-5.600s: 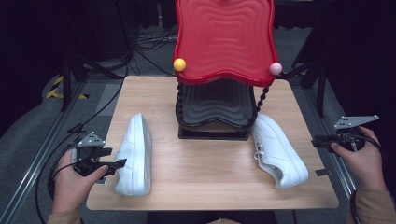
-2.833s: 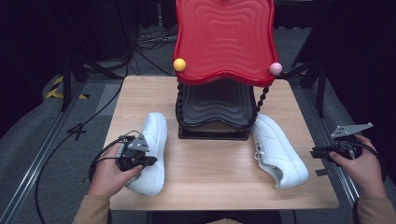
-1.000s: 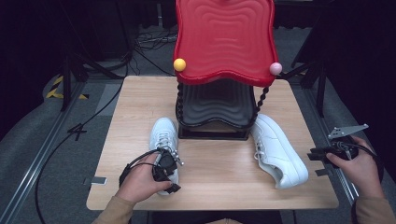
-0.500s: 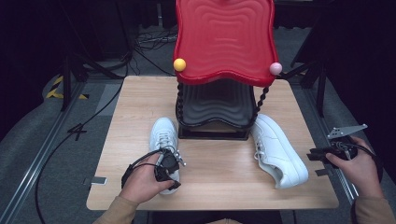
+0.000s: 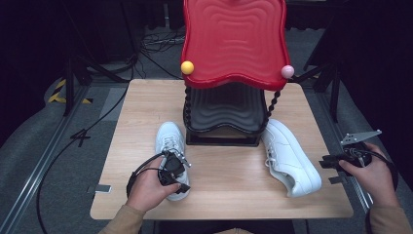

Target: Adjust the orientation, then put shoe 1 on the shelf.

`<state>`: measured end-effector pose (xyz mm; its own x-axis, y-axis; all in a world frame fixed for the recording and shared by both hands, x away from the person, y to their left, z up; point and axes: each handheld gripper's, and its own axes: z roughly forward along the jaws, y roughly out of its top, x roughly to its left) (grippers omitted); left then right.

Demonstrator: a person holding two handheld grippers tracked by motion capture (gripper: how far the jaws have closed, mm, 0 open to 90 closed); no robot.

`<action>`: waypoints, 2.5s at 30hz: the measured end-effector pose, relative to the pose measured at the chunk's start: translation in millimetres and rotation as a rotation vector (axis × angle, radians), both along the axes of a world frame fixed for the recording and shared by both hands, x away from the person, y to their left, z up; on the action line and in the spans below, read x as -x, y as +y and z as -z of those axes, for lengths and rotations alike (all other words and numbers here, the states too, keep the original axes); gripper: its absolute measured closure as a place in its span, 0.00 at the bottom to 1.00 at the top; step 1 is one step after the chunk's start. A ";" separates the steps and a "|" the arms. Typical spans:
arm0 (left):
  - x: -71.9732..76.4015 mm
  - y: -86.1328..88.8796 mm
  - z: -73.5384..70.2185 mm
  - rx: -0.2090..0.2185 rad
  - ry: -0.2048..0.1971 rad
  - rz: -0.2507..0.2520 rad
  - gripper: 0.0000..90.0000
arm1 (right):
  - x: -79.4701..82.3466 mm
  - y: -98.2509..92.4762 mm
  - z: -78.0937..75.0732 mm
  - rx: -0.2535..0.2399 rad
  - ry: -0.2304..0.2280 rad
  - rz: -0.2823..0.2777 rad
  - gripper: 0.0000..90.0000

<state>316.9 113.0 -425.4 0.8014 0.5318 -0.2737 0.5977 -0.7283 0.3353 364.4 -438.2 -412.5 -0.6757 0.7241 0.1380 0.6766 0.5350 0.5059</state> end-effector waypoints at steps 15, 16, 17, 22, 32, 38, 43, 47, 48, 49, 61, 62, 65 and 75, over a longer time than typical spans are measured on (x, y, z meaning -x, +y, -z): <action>-4.5 6.9 -22.1 0.027 -0.006 0.020 0.76 | -1.7 5.7 3.9 0.012 0.012 -0.009 0.75; -4.7 7.6 -23.8 0.027 -0.012 0.016 0.76 | -1.5 6.0 3.7 0.013 0.012 -0.007 0.75; -5.4 8.7 -25.2 0.027 -0.011 0.016 0.76 | -1.2 6.1 3.6 0.012 0.012 -0.006 0.75; -6.7 13.6 -38.7 0.016 -0.011 -0.004 0.76 | 0.4 4.2 3.9 0.014 0.011 -0.004 0.75; -10.4 16.1 -79.7 0.010 -0.039 0.012 0.76 | 4.9 0.8 4.2 0.012 0.014 0.011 0.75; -15.5 20.5 -103.0 0.025 -0.069 0.005 0.75 | 6.5 0.4 3.8 0.014 0.011 0.010 0.75; -21.7 23.6 -126.6 0.015 -0.103 0.009 0.75 | 7.8 -0.9 4.0 0.015 0.009 0.014 0.75; -25.7 23.9 -147.6 -0.001 -0.131 0.011 0.75 | 8.8 -2.0 3.5 0.015 0.013 0.020 0.75; -26.9 23.6 -152.5 -0.006 -0.140 0.015 0.75 | 8.8 -2.3 3.7 0.013 0.013 0.021 0.75; -28.0 23.5 -157.3 -0.007 -0.146 0.017 0.75 | 8.8 -2.5 3.8 0.012 0.013 0.022 0.75; -39.1 23.4 -203.7 -0.026 -0.221 0.032 0.75 | 10.4 -3.3 3.2 0.005 0.012 0.023 0.75; -40.1 23.5 -207.2 -0.027 -0.230 0.036 0.75 | 10.3 -3.0 3.4 0.005 0.013 0.022 0.75; -43.4 23.7 -219.5 -0.017 -0.249 0.024 0.75 | 10.5 -2.8 4.1 0.010 0.014 0.023 0.75; -51.0 16.1 -245.3 -0.045 -0.320 0.046 0.75 | 12.5 -4.8 2.5 0.013 0.006 0.031 0.76</action>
